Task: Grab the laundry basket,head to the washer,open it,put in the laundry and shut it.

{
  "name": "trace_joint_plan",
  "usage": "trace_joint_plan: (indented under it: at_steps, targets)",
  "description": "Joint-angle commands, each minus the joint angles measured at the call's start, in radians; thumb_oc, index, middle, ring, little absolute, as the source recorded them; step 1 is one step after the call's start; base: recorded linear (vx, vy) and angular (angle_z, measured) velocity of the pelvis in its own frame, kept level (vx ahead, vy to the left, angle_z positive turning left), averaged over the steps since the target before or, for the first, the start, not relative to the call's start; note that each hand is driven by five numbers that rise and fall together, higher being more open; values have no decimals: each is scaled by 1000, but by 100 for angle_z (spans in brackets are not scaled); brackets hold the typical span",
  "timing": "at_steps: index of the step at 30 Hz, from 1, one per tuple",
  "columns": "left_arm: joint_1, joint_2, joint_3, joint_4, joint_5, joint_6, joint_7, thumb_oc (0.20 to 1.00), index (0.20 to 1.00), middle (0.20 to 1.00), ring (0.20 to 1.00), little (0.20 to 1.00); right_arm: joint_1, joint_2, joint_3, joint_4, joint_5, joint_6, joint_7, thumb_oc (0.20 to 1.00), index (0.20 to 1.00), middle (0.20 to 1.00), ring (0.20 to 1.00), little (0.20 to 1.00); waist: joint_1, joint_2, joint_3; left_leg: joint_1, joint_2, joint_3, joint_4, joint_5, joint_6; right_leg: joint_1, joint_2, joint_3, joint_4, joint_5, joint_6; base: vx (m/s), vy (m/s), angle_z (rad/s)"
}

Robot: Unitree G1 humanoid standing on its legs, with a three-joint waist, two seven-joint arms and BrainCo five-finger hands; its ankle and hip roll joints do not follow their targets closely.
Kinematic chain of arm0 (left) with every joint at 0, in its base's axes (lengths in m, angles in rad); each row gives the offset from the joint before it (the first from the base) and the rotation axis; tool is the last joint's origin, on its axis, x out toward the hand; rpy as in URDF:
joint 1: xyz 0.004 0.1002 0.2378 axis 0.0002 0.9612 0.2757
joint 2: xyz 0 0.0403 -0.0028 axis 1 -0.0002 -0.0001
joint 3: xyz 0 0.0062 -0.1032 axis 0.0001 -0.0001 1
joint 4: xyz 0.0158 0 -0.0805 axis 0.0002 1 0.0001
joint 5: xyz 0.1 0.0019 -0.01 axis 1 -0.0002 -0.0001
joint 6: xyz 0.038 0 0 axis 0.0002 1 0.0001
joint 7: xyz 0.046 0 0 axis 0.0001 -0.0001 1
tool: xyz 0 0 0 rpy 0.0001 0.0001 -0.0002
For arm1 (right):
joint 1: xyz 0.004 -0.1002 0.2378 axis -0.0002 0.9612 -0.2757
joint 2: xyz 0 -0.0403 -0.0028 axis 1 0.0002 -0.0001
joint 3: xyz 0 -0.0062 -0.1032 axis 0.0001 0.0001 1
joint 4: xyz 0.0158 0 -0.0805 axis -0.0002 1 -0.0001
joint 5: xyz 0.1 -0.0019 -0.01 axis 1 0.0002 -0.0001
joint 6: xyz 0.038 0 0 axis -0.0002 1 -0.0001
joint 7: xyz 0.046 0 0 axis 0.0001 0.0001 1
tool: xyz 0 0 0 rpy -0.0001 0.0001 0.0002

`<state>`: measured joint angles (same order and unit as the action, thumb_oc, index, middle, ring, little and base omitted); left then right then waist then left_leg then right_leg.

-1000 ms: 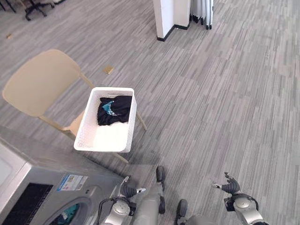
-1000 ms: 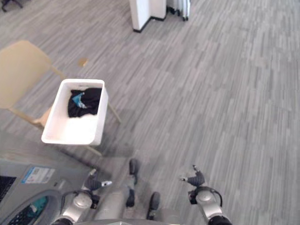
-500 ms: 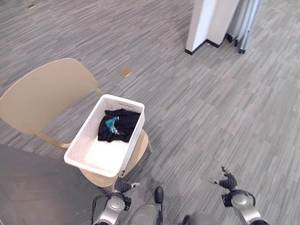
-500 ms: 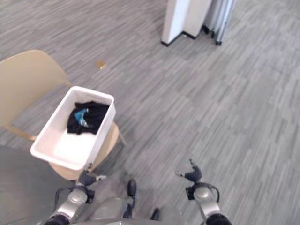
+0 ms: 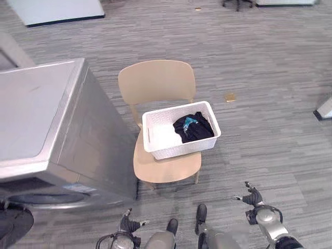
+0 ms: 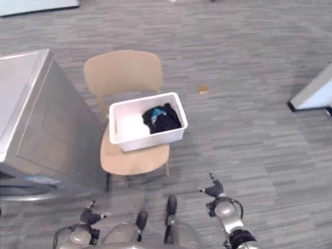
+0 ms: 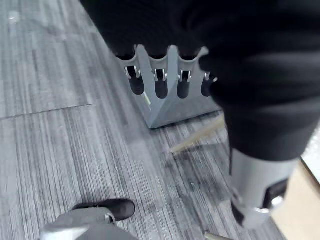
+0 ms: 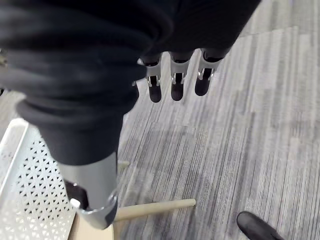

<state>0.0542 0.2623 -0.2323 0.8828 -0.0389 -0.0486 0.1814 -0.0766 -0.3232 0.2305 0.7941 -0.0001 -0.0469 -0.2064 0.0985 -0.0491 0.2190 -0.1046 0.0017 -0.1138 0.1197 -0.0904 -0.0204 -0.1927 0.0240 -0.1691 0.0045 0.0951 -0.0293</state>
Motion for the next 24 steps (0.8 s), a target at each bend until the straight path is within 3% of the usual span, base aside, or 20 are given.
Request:
trace_joint_plan:
  at_steps: [1,4,5,7,9,12,14,16,17,20,21,24]
  targets:
    - [-50,5,24,-14,-16,-19,1,1000,1000,1000,1000,1000,23,-55,-29,-101,-26,-21,-18,1000,1000,1000,1000,1000,-36,9,19,-81,5,284,-27,63,20,186,-70,-87,-15,-218,109,-16,23,114]
    - [-50,16,27,-11,-8,-18,1,1000,1000,1000,1000,1000,17,-59,-24,-116,-37,-24,-21,1000,1000,1000,1000,1000,-42,-1,15,-74,25,305,-38,67,16,196,-82,-116,-26,-214,115,117,78,99]
    - [-54,29,23,-22,0,-14,0,1000,1000,1000,1000,1000,11,-78,-31,-165,-45,-24,-30,1000,1000,1000,1000,1000,-45,-18,16,-100,60,318,-26,72,-7,213,-107,-144,-26,-240,120,176,103,100]
    - [-47,31,24,-14,13,-10,-8,1000,1000,1000,1000,1000,14,-87,-39,-187,-61,-21,-27,1000,1000,1000,1000,1000,-45,-15,4,-84,70,332,-49,64,-4,232,-115,-164,-2,-271,120,301,202,47]
    - [-46,33,23,-11,22,-5,-8,1000,1000,1000,1000,1000,17,-88,-43,-196,-69,-20,-26,1000,1000,1000,1000,1000,-48,-16,-2,-83,68,330,-46,62,-2,234,-123,-175,17,-283,119,220,159,43]
    - [-50,54,23,-2,46,-4,-8,1000,1000,1000,1000,1000,13,-88,-37,-223,-97,-16,-23,1000,1000,1000,1000,1000,-44,-31,-5,-71,31,303,-7,13,28,219,-178,-167,162,-313,122,256,212,3]
    - [-50,54,23,-2,46,-4,-8,1000,1000,1000,1000,1000,13,-88,-38,-223,-97,-16,-23,1000,1000,1000,1000,1000,-43,-32,-6,-72,30,304,-5,12,29,217,-179,-166,166,-315,123,137,118,21]
    - [-60,77,36,9,50,-3,1,1000,1000,1000,1000,1000,-4,-82,-24,-240,-111,-17,-25,1000,1000,1000,1000,1000,-40,-35,-1,-40,12,298,-8,-16,51,162,-201,-141,299,-288,141,220,181,-3]
    - [-63,81,39,9,49,-3,5,1000,1000,1000,1000,1000,-7,-82,-20,-247,-117,-16,-26,1000,1000,1000,1000,1000,-42,-31,2,-31,12,297,-16,-17,55,137,-201,-130,340,-278,148,117,129,-18]
    - [-64,87,40,-5,49,-8,12,1000,1000,1000,1000,1000,-12,-96,-22,-298,-126,-19,-28,1000,1000,1000,1000,1000,-63,-12,12,16,5,286,-79,13,60,40,-132,-60,370,-257,139,161,84,-14]
    - [-66,82,33,1,53,-9,11,1000,1000,1000,1000,1000,-20,-106,-20,-316,-129,-21,-29,1000,1000,1000,1000,1000,-75,-10,21,37,-5,269,-106,19,56,9,-100,-46,304,-242,131,218,6,7]
    - [-73,78,32,18,56,-7,8,1000,1000,1000,1000,1000,-31,-116,-18,-317,-133,-18,-32,1000,1000,1000,1000,1000,-81,-13,25,50,-15,260,-124,25,48,-30,-93,-52,215,-198,134,132,-37,17]
